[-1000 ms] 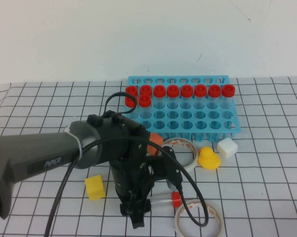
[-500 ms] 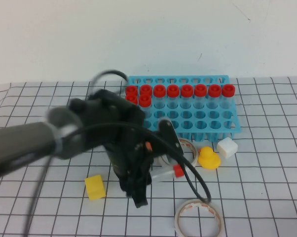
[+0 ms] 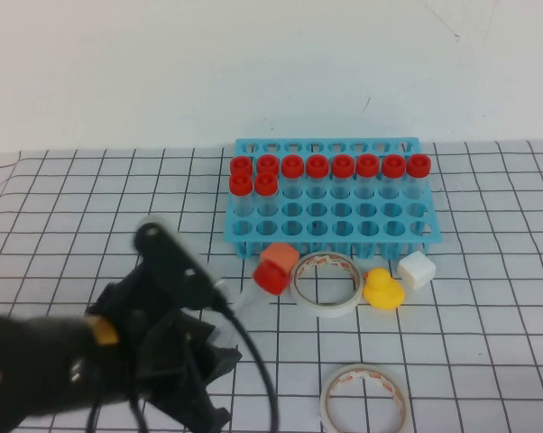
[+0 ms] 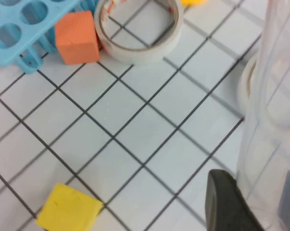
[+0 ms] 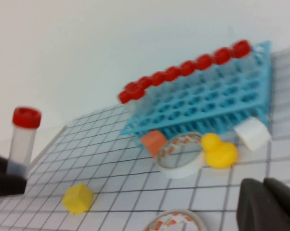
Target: Place the test tubes
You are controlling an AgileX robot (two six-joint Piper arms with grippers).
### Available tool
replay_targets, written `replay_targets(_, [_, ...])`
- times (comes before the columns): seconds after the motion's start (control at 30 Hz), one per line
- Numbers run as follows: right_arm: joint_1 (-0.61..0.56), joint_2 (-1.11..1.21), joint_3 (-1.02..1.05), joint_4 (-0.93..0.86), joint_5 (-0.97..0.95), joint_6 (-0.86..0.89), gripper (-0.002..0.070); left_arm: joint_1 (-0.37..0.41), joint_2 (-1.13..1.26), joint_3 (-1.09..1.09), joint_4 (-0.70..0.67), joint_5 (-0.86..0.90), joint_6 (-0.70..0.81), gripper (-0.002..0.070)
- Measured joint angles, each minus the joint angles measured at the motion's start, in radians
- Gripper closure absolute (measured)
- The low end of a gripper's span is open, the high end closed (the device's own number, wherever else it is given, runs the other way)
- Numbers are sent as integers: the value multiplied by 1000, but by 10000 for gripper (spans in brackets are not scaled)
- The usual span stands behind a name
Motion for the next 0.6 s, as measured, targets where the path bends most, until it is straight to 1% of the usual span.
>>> replay_targets(0.13, [0,39,-52,116,62,-231,678,0,-103,114,-167,-163,16,464])
replay_targets(0.27, [0,190,-126,255,110,-446,678,0,-132,156,-310,-364,14,464])
replay_targets(0.4, [0,433,-206,458,240,-754,678,0,-132,157,-341,-496,-50,464])
replay_targets(0.47, [0,579,-258,511,323,-910,678,0,-132,157,-342,-545,-98,464])
replay_targets(0.53, [0,727,-331,527,421,-1010,678,0,-132,158,-330,-579,-145,464])
replay_targets(0.6, [0,857,-414,532,508,-1050,678,0,-132,161,-294,-609,-215,464])
